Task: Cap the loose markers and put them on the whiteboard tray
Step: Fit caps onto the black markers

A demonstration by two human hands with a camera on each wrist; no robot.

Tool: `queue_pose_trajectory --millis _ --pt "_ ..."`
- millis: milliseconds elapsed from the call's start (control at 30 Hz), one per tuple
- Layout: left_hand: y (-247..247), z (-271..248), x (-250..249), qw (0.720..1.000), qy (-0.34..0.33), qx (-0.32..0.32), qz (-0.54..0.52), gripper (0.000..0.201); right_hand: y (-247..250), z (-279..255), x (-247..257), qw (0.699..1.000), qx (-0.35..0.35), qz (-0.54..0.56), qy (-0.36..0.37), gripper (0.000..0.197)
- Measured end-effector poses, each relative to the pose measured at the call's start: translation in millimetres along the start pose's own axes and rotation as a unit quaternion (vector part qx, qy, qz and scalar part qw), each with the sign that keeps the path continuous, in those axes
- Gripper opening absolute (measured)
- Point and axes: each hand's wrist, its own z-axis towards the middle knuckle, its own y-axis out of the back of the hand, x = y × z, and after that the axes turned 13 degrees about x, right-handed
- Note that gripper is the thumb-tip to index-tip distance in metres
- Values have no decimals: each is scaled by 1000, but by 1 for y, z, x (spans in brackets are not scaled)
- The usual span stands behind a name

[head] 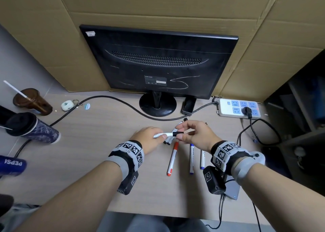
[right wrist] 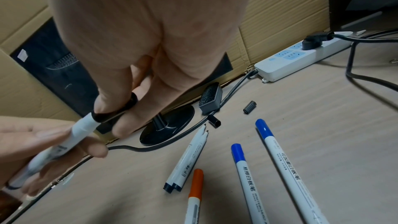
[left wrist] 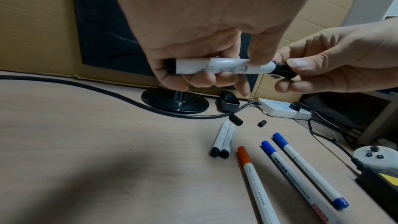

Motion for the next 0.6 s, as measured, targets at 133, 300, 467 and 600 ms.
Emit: queue_pose_trajectory --millis 133,300,467,600 --pt "0 1 -3 999 -17 4 -28 20 1 1 1 1000 5 24 -6 22" --pt "4 2 -4 996 -47 4 -75 15 7 3 0 1000 0 17 -8 20" --pt "10 3 -3 994 -75 0 -76 21 7 3 3 1000 -3 -9 -4 9" --pt "15 6 -5 994 -76 -16 -76 20 6 8 2 1000 -18 1 -1 14"
